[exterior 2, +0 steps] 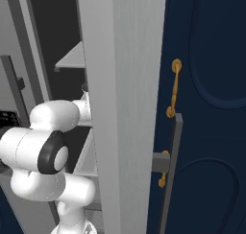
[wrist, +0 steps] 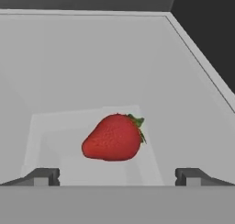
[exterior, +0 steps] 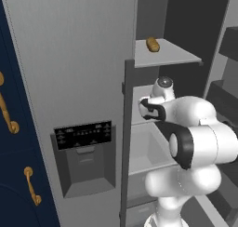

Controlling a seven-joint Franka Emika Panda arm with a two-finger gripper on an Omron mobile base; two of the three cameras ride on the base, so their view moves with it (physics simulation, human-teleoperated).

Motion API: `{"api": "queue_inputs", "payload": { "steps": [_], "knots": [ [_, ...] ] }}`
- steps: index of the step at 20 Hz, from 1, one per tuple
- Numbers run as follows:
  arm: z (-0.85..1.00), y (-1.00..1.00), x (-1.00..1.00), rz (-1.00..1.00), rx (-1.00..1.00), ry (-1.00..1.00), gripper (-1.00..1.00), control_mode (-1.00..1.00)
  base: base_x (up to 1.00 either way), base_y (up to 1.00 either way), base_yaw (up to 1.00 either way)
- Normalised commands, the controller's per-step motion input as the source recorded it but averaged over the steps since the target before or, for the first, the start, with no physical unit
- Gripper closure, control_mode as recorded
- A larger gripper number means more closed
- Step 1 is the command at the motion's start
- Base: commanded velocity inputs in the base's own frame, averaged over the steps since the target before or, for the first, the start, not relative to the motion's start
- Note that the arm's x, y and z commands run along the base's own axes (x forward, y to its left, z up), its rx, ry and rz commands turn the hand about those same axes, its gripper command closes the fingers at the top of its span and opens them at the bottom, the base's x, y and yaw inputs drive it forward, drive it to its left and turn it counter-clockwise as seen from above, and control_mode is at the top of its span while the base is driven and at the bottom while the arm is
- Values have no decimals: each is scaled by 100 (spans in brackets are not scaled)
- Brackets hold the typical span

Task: Take the strawberry from the fridge and place it on top of the pancake, located on the dining counter.

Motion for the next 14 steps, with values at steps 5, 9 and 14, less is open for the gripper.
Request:
{"api": "queue_inputs", "payload": {
  "steps": [5,9,14],
  "knots": [
    [-26,-10,31,0,0,3,-100,-100,0,0,0],
    [-11,0,40,0,0,2,-100,-100,0,0,0],
    [-23,0,26,0,0,5,-100,-100,0,0,0]
  ]
}}
